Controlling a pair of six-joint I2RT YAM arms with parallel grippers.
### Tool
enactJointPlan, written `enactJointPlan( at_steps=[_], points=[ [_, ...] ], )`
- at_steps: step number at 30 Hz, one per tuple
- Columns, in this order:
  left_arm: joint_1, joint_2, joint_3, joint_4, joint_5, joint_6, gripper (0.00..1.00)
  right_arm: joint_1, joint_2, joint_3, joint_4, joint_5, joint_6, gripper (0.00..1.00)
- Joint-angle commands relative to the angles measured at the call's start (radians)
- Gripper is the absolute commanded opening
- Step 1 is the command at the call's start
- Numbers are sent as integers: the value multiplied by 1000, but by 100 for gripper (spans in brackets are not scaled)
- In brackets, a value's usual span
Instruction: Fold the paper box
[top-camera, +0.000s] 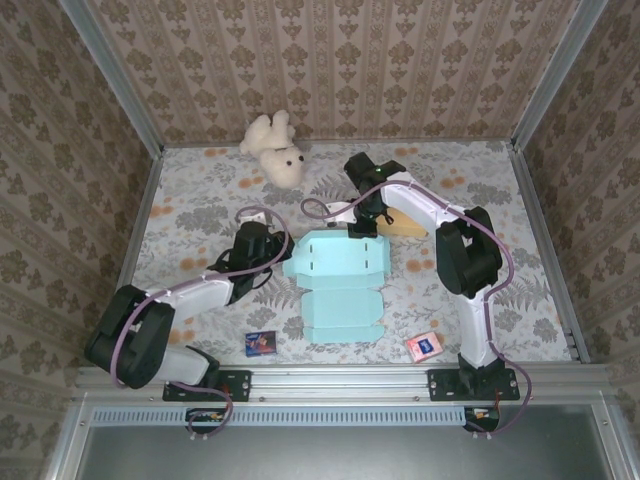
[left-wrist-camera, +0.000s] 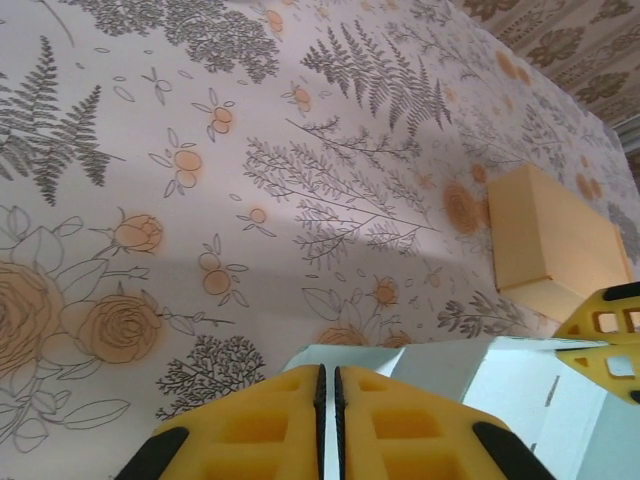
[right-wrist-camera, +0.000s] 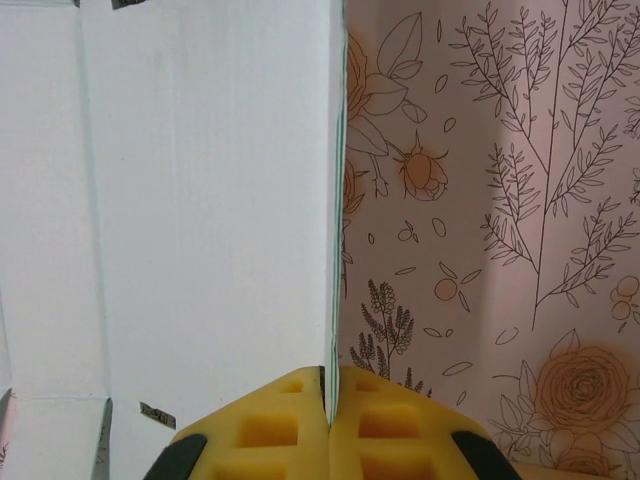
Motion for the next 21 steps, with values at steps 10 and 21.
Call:
enactJointPlan(
  at_steps=[10,21],
  points=[
    [-106,148,160,33,59,27,12,-15,-21,-26,41,-68,36,0],
    [-129,219,221,45,118,19,12,-14,-65,-86,101,-76,78,0]
  ],
)
